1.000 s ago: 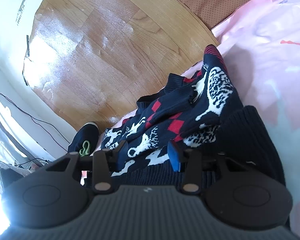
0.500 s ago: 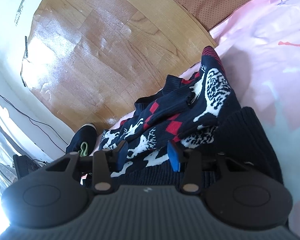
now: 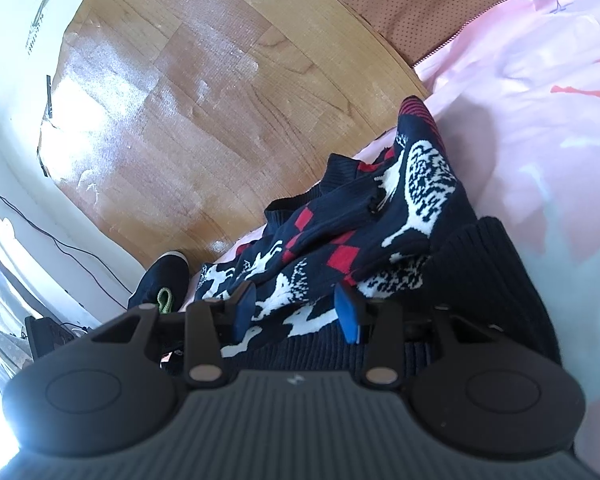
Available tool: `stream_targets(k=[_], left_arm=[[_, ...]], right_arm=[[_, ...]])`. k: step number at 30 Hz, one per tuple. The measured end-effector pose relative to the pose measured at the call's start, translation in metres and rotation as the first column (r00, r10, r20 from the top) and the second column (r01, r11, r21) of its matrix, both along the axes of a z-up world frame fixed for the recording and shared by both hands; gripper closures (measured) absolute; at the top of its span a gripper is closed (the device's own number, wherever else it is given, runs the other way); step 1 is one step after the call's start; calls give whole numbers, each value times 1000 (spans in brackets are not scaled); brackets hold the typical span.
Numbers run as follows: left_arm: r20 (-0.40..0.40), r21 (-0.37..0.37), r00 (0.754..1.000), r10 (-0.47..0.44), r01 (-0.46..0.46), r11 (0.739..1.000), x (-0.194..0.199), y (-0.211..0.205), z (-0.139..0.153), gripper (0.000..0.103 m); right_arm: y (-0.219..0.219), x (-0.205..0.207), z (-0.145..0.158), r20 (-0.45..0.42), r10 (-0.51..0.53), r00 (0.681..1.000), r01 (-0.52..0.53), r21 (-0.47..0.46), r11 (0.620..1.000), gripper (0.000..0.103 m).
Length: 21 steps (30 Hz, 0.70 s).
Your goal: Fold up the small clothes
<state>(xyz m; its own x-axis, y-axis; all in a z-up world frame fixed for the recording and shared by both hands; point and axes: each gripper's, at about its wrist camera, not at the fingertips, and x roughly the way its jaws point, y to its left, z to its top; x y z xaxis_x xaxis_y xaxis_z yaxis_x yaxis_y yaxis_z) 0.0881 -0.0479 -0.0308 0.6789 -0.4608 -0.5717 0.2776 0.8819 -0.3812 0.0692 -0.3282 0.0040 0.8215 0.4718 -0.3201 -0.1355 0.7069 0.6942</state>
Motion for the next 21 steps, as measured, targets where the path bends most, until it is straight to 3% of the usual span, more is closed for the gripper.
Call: stream_targets(k=[21], left_arm=[[6, 18, 1000, -6, 6, 1000, 0, -3, 1, 80]], right_arm=[[3, 0, 1, -2, -17, 1000, 17, -12, 1000, 56]])
